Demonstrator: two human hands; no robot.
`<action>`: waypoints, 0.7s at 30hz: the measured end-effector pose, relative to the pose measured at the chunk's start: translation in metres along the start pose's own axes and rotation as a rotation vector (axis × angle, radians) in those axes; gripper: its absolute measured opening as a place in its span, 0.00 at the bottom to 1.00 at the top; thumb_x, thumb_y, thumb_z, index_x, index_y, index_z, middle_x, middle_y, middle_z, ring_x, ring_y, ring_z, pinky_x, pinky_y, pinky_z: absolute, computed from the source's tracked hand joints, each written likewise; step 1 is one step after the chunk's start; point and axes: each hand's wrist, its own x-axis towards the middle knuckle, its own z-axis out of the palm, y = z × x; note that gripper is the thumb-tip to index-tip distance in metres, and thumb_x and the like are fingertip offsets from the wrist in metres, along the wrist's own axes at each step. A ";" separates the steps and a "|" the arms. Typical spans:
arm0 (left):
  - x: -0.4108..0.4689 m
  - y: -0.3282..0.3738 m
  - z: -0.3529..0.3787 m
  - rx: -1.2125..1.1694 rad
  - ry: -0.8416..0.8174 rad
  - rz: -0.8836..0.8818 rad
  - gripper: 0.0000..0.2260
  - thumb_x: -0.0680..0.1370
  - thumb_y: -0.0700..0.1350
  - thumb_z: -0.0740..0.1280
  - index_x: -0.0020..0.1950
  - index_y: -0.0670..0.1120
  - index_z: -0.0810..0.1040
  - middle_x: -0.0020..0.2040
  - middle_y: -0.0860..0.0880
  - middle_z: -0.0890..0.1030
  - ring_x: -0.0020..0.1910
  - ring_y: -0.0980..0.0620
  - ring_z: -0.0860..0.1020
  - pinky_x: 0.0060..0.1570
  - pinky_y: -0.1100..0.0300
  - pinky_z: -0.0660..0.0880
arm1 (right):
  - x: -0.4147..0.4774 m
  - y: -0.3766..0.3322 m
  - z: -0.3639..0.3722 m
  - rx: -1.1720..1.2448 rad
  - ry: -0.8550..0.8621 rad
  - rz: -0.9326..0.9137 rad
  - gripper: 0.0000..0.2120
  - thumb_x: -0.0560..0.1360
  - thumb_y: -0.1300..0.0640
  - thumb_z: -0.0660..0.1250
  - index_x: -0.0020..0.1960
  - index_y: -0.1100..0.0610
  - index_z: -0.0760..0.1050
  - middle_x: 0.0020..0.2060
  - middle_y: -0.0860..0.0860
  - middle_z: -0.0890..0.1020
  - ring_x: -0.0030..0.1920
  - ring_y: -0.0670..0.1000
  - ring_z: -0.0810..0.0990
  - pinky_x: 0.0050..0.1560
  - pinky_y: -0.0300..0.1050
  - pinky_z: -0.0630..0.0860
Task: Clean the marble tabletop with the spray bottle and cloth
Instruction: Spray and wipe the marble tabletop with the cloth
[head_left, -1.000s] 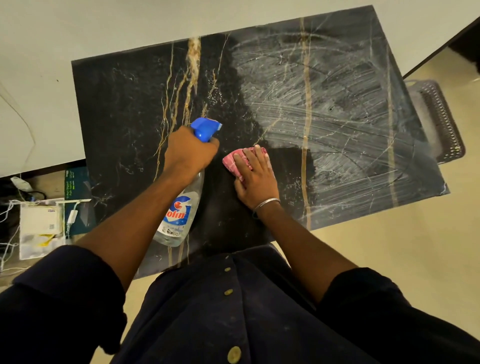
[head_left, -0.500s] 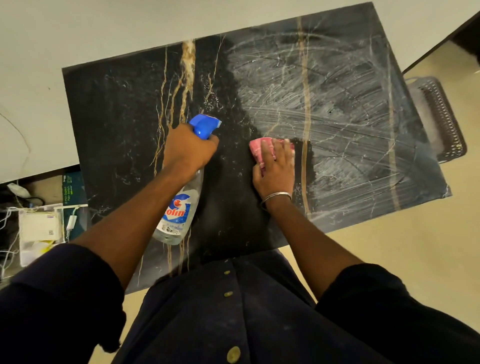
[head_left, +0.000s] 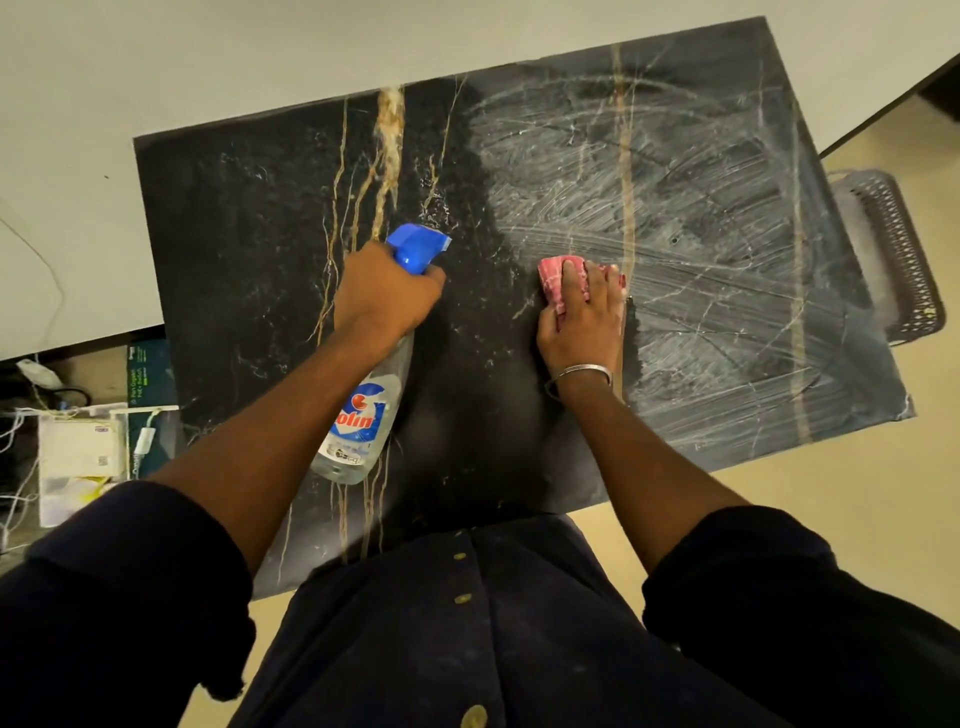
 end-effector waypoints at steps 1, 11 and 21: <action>0.000 -0.001 0.000 0.003 0.001 -0.003 0.10 0.73 0.48 0.69 0.50 0.44 0.76 0.38 0.47 0.77 0.36 0.51 0.76 0.41 0.57 0.77 | -0.003 -0.011 0.002 -0.001 -0.009 0.021 0.30 0.74 0.51 0.60 0.74 0.58 0.68 0.72 0.62 0.69 0.76 0.66 0.60 0.77 0.63 0.55; 0.009 0.002 0.001 -0.015 -0.001 -0.029 0.11 0.74 0.47 0.69 0.53 0.44 0.76 0.38 0.49 0.76 0.35 0.55 0.75 0.39 0.62 0.74 | 0.005 -0.022 0.010 0.062 -0.126 -0.480 0.29 0.73 0.50 0.60 0.73 0.57 0.70 0.70 0.60 0.72 0.74 0.65 0.64 0.74 0.64 0.60; 0.018 -0.001 -0.004 -0.043 -0.030 -0.021 0.10 0.75 0.45 0.69 0.54 0.44 0.75 0.41 0.46 0.77 0.39 0.52 0.76 0.42 0.60 0.75 | 0.030 -0.017 0.003 0.031 -0.007 0.051 0.29 0.73 0.51 0.60 0.73 0.58 0.69 0.71 0.63 0.71 0.74 0.66 0.63 0.76 0.64 0.57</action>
